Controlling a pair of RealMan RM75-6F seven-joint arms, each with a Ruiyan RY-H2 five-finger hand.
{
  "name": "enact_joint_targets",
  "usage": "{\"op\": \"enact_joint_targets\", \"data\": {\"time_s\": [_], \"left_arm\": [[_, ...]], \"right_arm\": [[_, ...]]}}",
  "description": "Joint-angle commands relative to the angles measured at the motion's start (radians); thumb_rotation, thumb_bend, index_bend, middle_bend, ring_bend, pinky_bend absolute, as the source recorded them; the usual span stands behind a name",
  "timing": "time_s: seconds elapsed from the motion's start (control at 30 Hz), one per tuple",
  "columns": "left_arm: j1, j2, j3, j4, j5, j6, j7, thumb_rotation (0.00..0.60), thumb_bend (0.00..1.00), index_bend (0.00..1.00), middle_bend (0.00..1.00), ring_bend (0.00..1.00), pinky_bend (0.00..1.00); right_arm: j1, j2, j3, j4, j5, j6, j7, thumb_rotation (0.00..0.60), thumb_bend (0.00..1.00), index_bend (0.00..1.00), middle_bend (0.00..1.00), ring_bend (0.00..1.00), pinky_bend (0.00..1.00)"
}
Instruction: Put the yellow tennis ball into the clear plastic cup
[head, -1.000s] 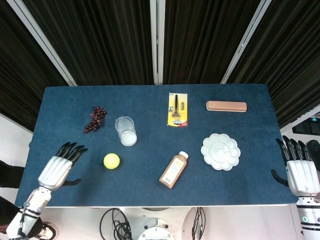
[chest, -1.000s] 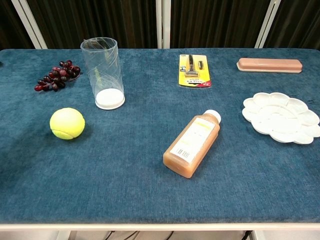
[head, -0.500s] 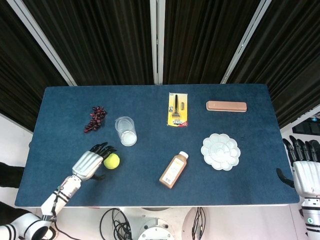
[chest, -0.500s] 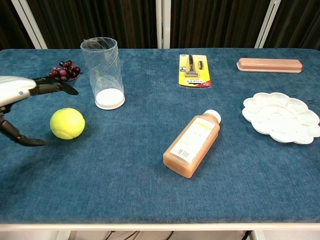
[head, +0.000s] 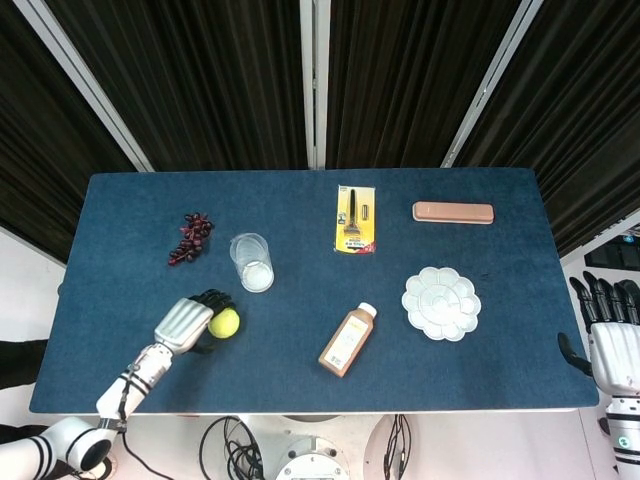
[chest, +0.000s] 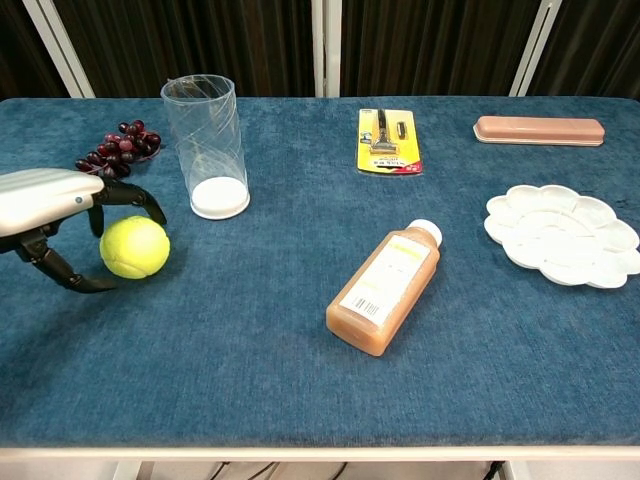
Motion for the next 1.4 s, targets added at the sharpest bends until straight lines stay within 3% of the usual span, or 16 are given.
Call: {"op": "enact_joint_targets", "data": {"time_s": [0.03,0.2,0.3,0.43,0.67,0.87,1.0,1.23,1.4], "left_arm": [[-0.009,-0.006,0.006,0.008,-0.003,-0.009,-0.002,0.600,0.23,0.32,0.29,0.26,0.53],[-0.016,-0.027,0.006,0.035,0.001,0.007,-0.008,0.600,0.23,0.42,0.41,0.41,0.70],[-0.016,-0.030,0.002,0.036,0.007,0.031,-0.006,0.600,0.23,0.47,0.47,0.47,0.75],[-0.009,0.001,-0.018,-0.006,0.011,0.086,-0.013,0.600,0.24,0.48,0.47,0.48,0.75],[-0.022,0.121,-0.136,-0.130,-0.047,0.173,0.057,0.600,0.24,0.49,0.48,0.48,0.75],[-0.071,0.162,-0.209,-0.172,-0.096,0.165,0.140,0.600,0.29,0.50,0.48,0.48,0.75],[-0.101,0.159,-0.243,-0.217,-0.133,0.153,0.134,0.600,0.29,0.50,0.48,0.48,0.75],[-0.152,0.114,-0.252,-0.216,-0.137,0.140,0.160,0.600,0.27,0.49,0.48,0.48,0.74],[-0.194,0.076,-0.266,-0.184,-0.220,0.085,0.193,0.600,0.25,0.49,0.47,0.48,0.73]], "right_arm": [[-0.002,0.003,0.000,-0.002,0.006,-0.002,0.001,0.600,0.31,0.00,0.00,0.00,0.00],[-0.003,0.005,0.001,-0.007,0.010,-0.004,-0.004,0.600,0.32,0.00,0.00,0.00,0.00],[-0.005,0.006,0.002,-0.010,0.011,-0.001,-0.006,0.600,0.32,0.00,0.00,0.00,0.00],[-0.007,0.010,0.003,-0.013,0.013,0.002,-0.008,0.600,0.32,0.00,0.00,0.00,0.00],[-0.007,0.010,0.001,-0.015,0.008,0.000,-0.008,0.600,0.32,0.00,0.00,0.00,0.00],[-0.003,0.003,0.001,-0.009,0.005,-0.007,-0.012,0.600,0.32,0.00,0.00,0.00,0.00],[-0.005,0.005,0.002,-0.011,0.005,-0.003,-0.015,0.600,0.32,0.00,0.00,0.00,0.00],[-0.006,0.004,0.003,-0.003,-0.002,0.003,-0.004,0.600,0.32,0.00,0.00,0.00,0.00],[-0.004,-0.003,0.002,0.004,-0.012,0.007,0.002,0.600,0.32,0.00,0.00,0.00,0.00]]}}
